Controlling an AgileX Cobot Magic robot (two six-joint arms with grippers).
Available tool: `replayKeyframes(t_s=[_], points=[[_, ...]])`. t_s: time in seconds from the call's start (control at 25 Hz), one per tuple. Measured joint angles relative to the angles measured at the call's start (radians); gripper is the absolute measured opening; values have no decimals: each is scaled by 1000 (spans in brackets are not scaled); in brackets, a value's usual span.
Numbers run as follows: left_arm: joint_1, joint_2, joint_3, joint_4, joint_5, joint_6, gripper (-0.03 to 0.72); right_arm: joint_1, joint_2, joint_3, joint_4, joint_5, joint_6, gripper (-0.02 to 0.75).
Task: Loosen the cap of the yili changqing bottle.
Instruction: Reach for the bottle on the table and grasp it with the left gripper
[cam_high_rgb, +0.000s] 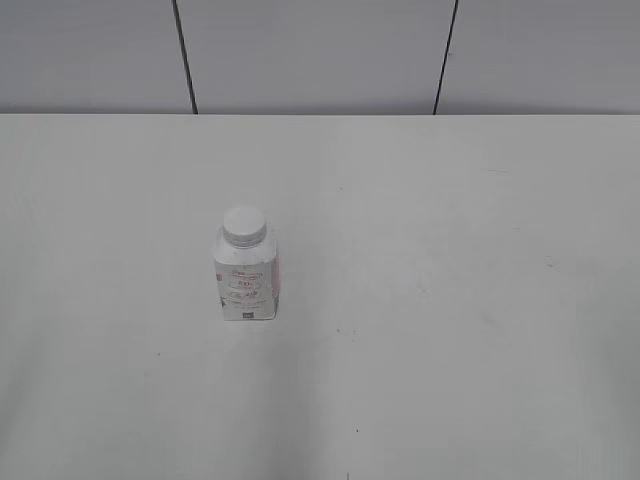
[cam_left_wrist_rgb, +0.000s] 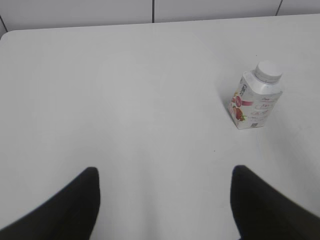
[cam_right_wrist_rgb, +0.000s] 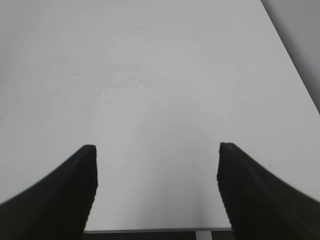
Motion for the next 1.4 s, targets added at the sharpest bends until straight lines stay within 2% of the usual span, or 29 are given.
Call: replayKeyframes(t_s=[1.4], points=[[0,0,0,0,0,0,499,0,0,0,0,0,0,587]])
